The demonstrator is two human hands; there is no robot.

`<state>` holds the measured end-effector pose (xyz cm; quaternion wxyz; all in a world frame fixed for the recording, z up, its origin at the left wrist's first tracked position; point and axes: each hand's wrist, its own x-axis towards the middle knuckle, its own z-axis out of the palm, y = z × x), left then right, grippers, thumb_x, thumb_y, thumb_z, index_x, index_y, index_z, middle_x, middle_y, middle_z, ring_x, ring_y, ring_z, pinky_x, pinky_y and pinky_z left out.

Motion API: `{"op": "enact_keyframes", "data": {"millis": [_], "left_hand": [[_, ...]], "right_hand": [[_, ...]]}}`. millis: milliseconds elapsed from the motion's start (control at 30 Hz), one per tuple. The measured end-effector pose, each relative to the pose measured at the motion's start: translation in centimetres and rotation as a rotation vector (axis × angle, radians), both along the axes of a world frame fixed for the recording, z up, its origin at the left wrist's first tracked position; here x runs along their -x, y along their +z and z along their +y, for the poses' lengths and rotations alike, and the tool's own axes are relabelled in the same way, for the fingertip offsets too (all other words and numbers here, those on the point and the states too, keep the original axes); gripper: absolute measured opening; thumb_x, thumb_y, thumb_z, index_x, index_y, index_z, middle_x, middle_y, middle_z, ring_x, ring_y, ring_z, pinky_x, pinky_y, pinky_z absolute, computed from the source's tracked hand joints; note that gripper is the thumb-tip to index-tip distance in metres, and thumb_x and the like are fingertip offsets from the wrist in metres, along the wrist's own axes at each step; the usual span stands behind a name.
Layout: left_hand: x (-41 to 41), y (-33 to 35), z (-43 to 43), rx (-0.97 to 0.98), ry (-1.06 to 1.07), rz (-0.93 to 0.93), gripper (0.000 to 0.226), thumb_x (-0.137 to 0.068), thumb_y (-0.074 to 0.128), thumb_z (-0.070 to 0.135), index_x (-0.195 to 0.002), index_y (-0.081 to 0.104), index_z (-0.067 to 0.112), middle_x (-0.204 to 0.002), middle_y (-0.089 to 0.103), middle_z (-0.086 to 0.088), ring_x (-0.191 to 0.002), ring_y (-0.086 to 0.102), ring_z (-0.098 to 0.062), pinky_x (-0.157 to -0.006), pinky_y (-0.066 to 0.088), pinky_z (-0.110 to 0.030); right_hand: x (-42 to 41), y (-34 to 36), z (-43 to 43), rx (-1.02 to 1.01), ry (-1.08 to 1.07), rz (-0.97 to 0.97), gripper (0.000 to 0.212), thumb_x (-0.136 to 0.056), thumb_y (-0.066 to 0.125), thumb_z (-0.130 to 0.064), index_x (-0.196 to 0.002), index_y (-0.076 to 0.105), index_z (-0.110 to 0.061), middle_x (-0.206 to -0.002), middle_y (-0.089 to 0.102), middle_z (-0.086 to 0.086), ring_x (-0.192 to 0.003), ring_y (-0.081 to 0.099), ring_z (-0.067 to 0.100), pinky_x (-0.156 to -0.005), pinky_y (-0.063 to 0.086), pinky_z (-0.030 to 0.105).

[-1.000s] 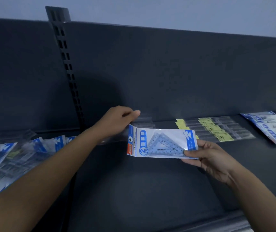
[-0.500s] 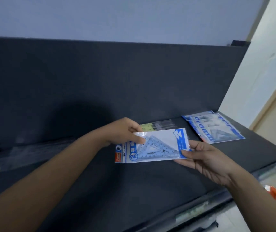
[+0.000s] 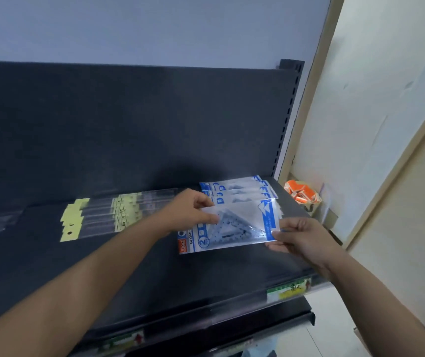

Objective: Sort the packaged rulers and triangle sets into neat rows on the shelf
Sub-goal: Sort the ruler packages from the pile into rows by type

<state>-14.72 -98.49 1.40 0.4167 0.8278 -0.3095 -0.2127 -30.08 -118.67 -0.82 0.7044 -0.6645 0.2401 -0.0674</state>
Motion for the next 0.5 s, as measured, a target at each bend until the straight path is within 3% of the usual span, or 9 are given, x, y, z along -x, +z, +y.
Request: {"op": "enact_keyframes", "data": {"millis": [100, 167, 233, 333, 433, 500], "left_hand": [[-0.8, -1.2, -3.1, -0.07, 0.0, -0.119, 0.022, -0.079, 0.078, 0.022, -0.096, 0.071, 0.009, -0.096, 0.073, -0.005, -0.081, 0.066, -0.015, -0.075, 0.052, -0.03], [-1.6, -1.8, -4.8, -0.119, 0.013, -0.189, 0.028, -0.078, 0.078, 0.027, -0.101, 0.069, 0.014, -0.104, 0.07, 0.0, -0.093, 0.064, -0.013, -0.086, 0.052, -0.03], [-2.3, -2.2, -6.0, -0.121, 0.005, -0.191, 0.027, -0.079, 0.078, 0.029, -0.101, 0.069, 0.017, -0.105, 0.069, 0.002, -0.097, 0.063, -0.01, -0.09, 0.05, -0.027], [-3.2, -2.5, -7.0, -0.072, 0.014, -0.154, 0.004, -0.085, 0.071, 0.026, -0.086, 0.068, 0.024, -0.088, 0.071, 0.006, -0.078, 0.062, 0.003, -0.075, 0.049, -0.017], [-3.9, -2.5, -7.6, -0.048, 0.026, -0.112, 0.003, -0.083, 0.074, 0.023, -0.081, 0.072, 0.022, -0.07, 0.068, 0.013, -0.06, 0.06, 0.011, -0.062, 0.047, -0.007], [-4.0, -2.4, -7.8, -0.047, 0.042, -0.071, 0.005, -0.08, 0.078, 0.02, -0.082, 0.076, 0.017, -0.07, 0.071, 0.009, -0.061, 0.063, 0.007, -0.064, 0.049, -0.009]], "right_hand": [[-1.0, -0.6, -3.0, 0.213, 0.011, 0.002, 0.014, -0.082, 0.062, 0.01, -0.079, 0.068, -0.003, -0.082, 0.072, 0.015, -0.067, 0.065, 0.019, -0.063, 0.055, 0.023], [-1.7, -1.1, -4.4, 0.3, 0.037, 0.002, 0.021, -0.08, 0.061, 0.013, -0.074, 0.067, -0.006, -0.076, 0.071, 0.012, -0.068, 0.06, 0.022, -0.066, 0.048, 0.03], [-2.3, -1.6, -5.8, 0.315, 0.07, 0.014, 0.024, -0.081, 0.059, 0.014, -0.076, 0.068, -0.007, -0.075, 0.072, 0.008, -0.068, 0.062, 0.018, -0.065, 0.05, 0.028], [-3.1, -1.8, -7.7, 0.301, 0.113, 0.019, 0.022, -0.08, 0.062, 0.013, -0.081, 0.069, -0.007, -0.078, 0.074, 0.006, -0.067, 0.066, 0.013, -0.061, 0.053, 0.022], [-4.0, -2.2, -9.3, 0.324, 0.175, 0.006, 0.012, -0.081, 0.067, 0.004, -0.084, 0.069, -0.007, -0.078, 0.075, 0.003, -0.067, 0.068, 0.012, -0.058, 0.053, 0.02], [-4.7, -2.5, -10.0, 0.327, 0.222, 0.008, 0.01, -0.083, 0.067, 0.001, -0.088, 0.069, -0.008, -0.083, 0.076, 0.003, -0.072, 0.071, 0.014, -0.061, 0.055, 0.023]]}}
